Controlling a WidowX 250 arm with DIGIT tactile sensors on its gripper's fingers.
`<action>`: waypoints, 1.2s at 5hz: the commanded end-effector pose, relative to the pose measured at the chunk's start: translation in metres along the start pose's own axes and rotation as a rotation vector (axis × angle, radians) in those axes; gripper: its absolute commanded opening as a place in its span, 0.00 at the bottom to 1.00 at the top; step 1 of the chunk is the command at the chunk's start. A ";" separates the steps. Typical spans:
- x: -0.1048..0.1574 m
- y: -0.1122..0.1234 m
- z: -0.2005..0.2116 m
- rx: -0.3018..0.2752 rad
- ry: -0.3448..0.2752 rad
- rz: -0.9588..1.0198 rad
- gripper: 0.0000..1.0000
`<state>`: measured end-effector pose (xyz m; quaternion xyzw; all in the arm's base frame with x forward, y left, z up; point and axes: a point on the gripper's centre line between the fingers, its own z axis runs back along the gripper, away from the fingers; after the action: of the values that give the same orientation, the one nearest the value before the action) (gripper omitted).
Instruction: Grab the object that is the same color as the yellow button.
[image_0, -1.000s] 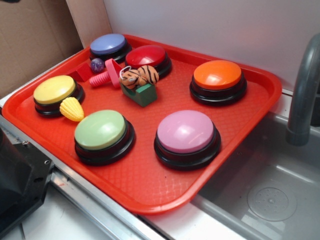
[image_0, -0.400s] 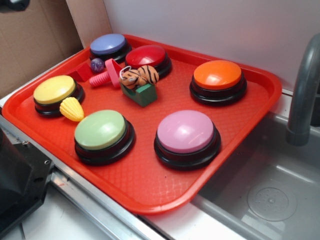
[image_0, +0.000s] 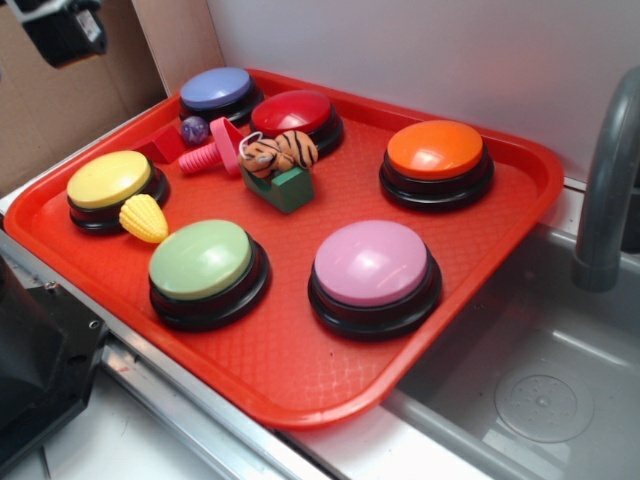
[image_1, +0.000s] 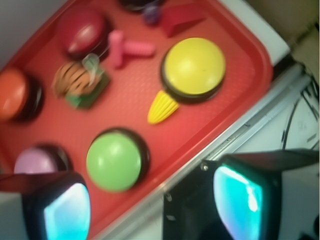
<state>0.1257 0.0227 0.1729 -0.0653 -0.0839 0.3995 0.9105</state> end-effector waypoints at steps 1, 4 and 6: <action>0.018 0.011 -0.042 0.101 -0.106 0.400 1.00; 0.035 0.019 -0.109 0.186 -0.120 0.527 1.00; 0.040 0.019 -0.136 0.211 -0.083 0.528 1.00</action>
<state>0.1690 0.0557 0.0366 0.0301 -0.0513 0.6277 0.7762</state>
